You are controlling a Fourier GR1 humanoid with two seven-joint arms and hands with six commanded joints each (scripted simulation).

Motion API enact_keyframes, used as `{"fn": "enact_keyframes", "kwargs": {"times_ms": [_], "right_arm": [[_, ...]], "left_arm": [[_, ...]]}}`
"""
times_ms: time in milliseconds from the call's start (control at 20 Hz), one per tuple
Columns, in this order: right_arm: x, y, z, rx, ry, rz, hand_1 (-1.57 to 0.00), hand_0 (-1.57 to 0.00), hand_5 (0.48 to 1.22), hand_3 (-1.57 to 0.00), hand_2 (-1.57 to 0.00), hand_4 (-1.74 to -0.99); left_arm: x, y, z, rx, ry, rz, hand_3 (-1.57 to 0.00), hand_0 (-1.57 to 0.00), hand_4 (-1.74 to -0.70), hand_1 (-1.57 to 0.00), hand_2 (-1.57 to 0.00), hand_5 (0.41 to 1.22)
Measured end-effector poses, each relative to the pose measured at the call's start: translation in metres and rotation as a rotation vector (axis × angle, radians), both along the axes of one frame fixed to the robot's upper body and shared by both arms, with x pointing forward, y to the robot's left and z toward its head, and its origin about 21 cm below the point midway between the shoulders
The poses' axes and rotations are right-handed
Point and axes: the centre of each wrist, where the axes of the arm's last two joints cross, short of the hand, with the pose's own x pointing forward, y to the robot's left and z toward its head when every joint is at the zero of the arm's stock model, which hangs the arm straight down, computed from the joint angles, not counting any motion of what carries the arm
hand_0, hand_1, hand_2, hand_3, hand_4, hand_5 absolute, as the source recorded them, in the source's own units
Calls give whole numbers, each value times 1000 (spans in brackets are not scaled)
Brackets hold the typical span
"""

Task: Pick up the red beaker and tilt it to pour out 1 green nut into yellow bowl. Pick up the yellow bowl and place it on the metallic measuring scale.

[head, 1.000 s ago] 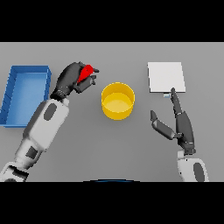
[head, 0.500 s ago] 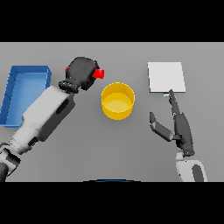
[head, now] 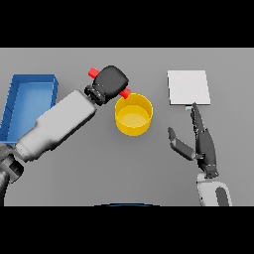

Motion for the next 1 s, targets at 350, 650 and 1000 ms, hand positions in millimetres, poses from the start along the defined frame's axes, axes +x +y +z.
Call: {"fn": "enact_keyframes", "kwargs": {"times_ms": [350,650,1000], "right_arm": [[-1,0,-1,-10,9,-12,1,1,627,1,1,-1288],[4,0,0,-40,22,-35,1,1,586,1,1,-1260],[1,-3,-3,-61,4,-41,1,1,591,1,1,-1206]], "left_arm": [[2,-14,-4,310,-71,-97,-1546,-1571,-1737,-1571,-1571,1220],[8,-32,7,467,-161,-184,-1564,-1571,-1737,-1571,-1571,1221],[8,-47,11,668,-209,-275,-1570,-1571,-1735,-1571,-1571,1221]]}}
